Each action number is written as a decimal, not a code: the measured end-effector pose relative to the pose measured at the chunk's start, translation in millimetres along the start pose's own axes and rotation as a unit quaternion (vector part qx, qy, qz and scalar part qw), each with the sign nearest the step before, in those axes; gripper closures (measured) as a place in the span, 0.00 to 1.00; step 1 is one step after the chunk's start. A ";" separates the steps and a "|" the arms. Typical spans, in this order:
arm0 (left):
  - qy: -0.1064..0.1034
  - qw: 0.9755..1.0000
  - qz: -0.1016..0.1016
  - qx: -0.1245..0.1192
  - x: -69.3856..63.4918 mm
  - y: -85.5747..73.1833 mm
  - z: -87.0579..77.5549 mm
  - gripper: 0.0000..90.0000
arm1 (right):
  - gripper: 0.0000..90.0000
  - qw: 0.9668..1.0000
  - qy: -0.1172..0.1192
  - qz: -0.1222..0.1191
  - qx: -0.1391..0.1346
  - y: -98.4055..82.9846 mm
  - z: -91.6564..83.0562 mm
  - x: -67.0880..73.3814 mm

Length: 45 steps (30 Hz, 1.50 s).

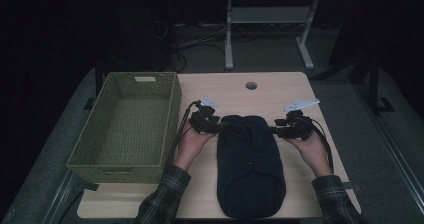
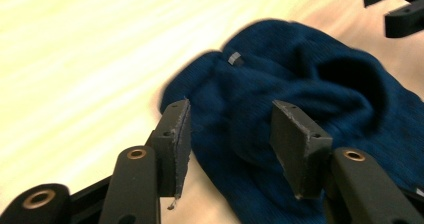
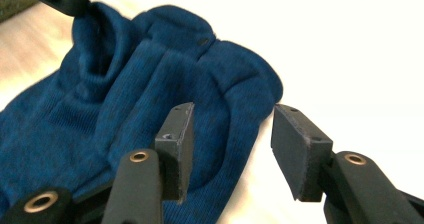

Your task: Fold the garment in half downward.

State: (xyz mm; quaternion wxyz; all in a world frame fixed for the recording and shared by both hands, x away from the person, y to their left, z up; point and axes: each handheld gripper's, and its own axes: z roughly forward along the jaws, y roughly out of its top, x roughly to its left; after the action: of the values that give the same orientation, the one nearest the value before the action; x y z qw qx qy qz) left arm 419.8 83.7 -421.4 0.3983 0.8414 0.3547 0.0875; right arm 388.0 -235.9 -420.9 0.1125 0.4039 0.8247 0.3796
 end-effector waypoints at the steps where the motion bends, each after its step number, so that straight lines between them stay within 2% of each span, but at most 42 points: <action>1: 0.003 1.000 -0.002 -0.001 3.1 2.1 1.4 0.57 | 0.57 1.000 -0.001 0.001 0.006 2.0 1.6 -1.3; 5: 0.014 1.000 -0.007 -0.007 14.0 9.0 9.0 0.59 | 0.56 1.000 -0.004 -0.001 0.005 8.6 6.6 -5.6; 7: 0.017 1.000 -0.011 -0.002 19.6 11.1 15.3 0.59 | 0.55 1.000 0.002 0.007 0.007 11.5 10.2 -7.9; 11: 0.015 1.000 -0.024 -0.006 26.4 11.1 24.6 0.59 | 0.55 1.000 0.001 0.007 0.007 18.0 16.6 -10.8; 14: 0.008 1.000 -0.028 0.009 29.9 8.9 36.9 0.59 | 0.55 1.000 0.001 0.011 0.006 23.1 21.7 -13.8; 19: 0.009 0.999 -0.031 0.031 32.6 2.0 48.4 0.59 | 0.55 1.000 -0.007 0.011 0.001 29.8 29.0 -20.4; 21: 0.009 0.999 -0.031 0.037 34.1 -0.4 51.8 0.60 | 0.54 1.000 -0.008 0.020 -0.001 30.0 32.6 -23.6; 26: 0.012 0.999 -0.031 0.042 32.6 -2.8 54.9 0.64 | 0.54 0.999 -0.012 0.032 0.011 35.0 44.9 -33.3; 28: 0.015 0.999 -0.028 0.043 31.5 -3.2 55.6 0.65 | 0.55 0.999 -0.016 0.034 0.007 35.7 49.2 -35.7; 31: 0.017 0.999 -0.022 0.042 31.4 -4.0 55.6 0.66 | 0.56 0.999 -0.019 0.041 0.016 31.9 58.2 -39.5; 34: 0.018 0.999 -0.020 0.041 30.5 -4.3 55.8 0.67 | 0.56 0.999 -0.011 0.048 0.023 26.3 66.5 -43.5; 36: 0.019 0.999 -0.021 0.038 30.0 -4.8 55.9 0.68 | 0.58 0.999 -0.002 0.044 0.026 23.9 70.0 -44.0; 40: 0.016 0.999 -0.021 0.037 29.6 -5.0 56.2 0.69 | 0.62 0.999 -0.008 0.031 0.039 23.3 74.3 -41.0; 45: 0.013 0.999 -0.022 0.036 29.9 -5.1 56.3 0.71 | 0.66 0.999 -0.003 0.021 0.046 20.9 77.4 -39.4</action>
State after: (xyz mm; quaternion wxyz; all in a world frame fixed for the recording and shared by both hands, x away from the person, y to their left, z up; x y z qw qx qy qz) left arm 463.2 71.6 -466.7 0.3649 0.8459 0.3814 0.0764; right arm 463.8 -216.0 -463.8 0.0884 0.4268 0.8323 0.3425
